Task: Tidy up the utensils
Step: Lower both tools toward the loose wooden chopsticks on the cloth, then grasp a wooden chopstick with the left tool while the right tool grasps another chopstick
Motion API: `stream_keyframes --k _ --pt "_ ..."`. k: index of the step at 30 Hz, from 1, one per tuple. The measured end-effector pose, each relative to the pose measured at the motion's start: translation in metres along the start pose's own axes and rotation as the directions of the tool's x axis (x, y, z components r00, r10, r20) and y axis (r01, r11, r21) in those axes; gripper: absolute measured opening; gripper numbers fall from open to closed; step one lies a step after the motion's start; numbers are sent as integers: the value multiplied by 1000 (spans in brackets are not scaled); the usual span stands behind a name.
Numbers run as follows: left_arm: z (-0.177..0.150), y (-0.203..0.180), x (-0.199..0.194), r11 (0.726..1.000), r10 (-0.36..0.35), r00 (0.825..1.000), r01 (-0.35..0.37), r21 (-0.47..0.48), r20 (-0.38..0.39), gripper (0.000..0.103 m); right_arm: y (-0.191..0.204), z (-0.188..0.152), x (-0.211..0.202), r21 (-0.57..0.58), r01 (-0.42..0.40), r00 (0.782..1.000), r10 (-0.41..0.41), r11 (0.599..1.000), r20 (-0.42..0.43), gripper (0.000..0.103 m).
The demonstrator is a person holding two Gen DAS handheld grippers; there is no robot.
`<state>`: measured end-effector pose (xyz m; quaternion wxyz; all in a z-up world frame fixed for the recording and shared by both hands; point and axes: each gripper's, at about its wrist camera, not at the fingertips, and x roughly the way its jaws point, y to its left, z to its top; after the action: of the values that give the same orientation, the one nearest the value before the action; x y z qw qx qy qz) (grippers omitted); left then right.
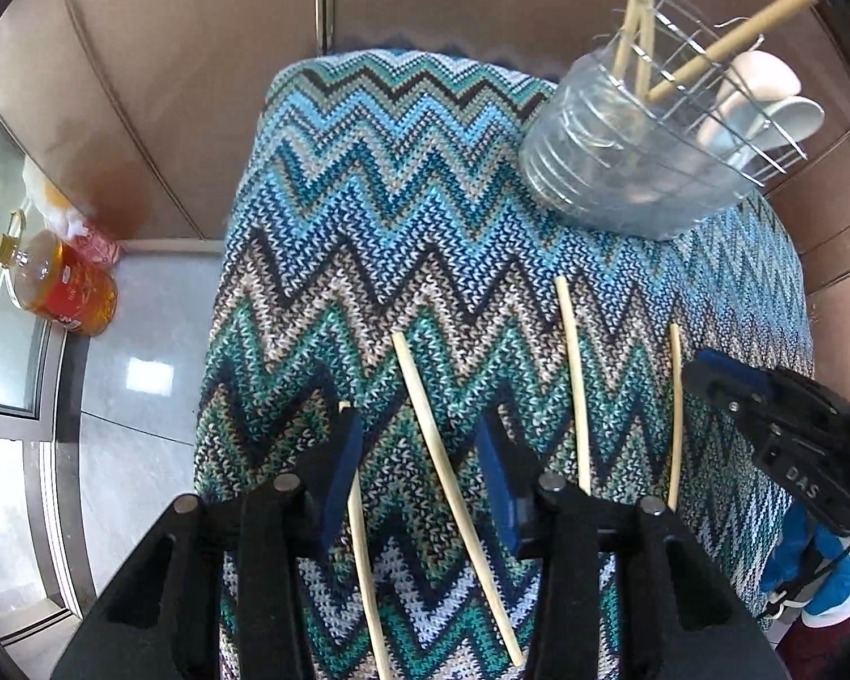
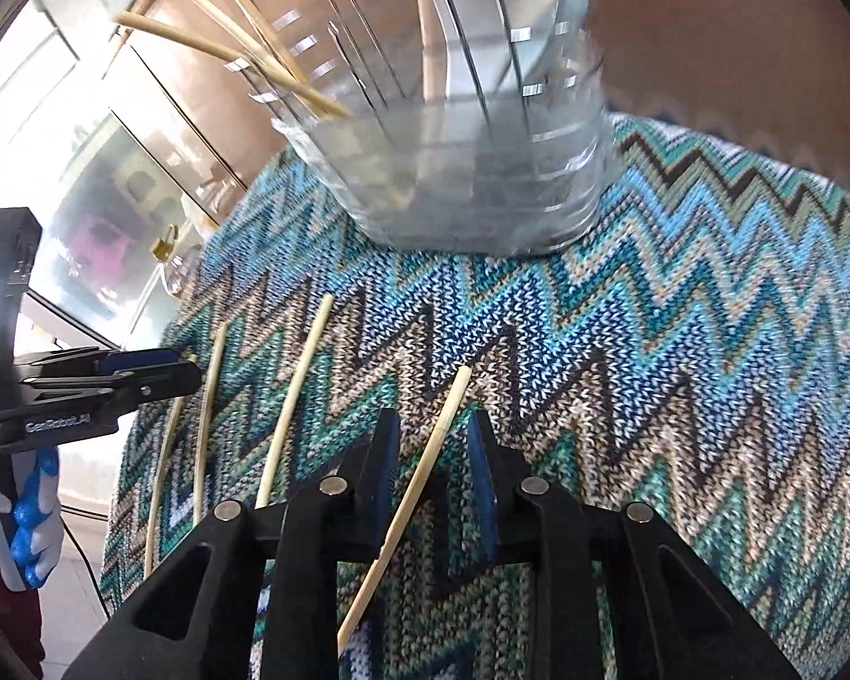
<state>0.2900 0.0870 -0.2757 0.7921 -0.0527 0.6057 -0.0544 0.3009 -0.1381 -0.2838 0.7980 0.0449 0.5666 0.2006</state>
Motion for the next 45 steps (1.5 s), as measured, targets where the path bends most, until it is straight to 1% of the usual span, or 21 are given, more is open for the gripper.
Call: stream_keyframes --k 3,8,10,13,17,21,23,25,29,33,36,37,39,42,45 --pt "7 2 7 1000 2 1000 -2 -10 -25 37 1 4 12 5 3 999 -2 1000 -34 19" --pt "13 8 20 999 -15 998 13 -30 -68 30 5 11 23 -6 9 998 -9 1000 -66 17" --pt "13 9 23 999 -22 997 19 -33 -78 27 8 13 27 -9 12 997 -12 1000 -71 17" --pt "15 8 27 999 -26 996 23 -36 -84 26 10 12 29 -4 10 997 -11 1000 -73 16" --pt "22 7 30 999 -19 995 14 -47 -100 24 6 14 30 6 7 997 -6 1000 -79 12" --pt "28 9 34 998 -3 995 -3 -55 -102 20 1 14 28 26 -2 997 3 1000 -73 11" --pt "30 8 34 998 11 995 -17 -61 -99 14 -1 15 28 41 -9 998 11 999 -66 11" --pt "29 7 33 997 0 995 -7 -75 -95 9 -4 13 25 53 -18 998 21 998 -63 9" --pt "22 6 27 994 -12 998 5 -108 -65 7 -8 9 15 79 -56 998 59 995 -37 6" --pt "9 5 10 994 -17 1000 14 -110 -23 7 -7 -1 -10 58 -77 997 77 995 13 6" --pt "0 2 -8 994 -8 1000 10 -105 16 7 -6 -10 -36 35 -98 992 95 995 78 6" --pt "-3 0 -16 995 -1 999 5 -100 42 7 -5 -13 -44 29 -102 990 98 994 97 6" --pt "-10 -4 -30 995 2 996 6 -95 85 7 -3 -22 -63 5 -109 984 107 994 146 6" --pt "-19 -7 -49 996 -14 990 27 -89 141 7 5 -36 -90 -23 -109 972 111 994 207 6" --pt "-31 -13 -69 996 -19 981 35 -79 195 6 14 -48 -111 -44 -89 961 97 995 260 6"
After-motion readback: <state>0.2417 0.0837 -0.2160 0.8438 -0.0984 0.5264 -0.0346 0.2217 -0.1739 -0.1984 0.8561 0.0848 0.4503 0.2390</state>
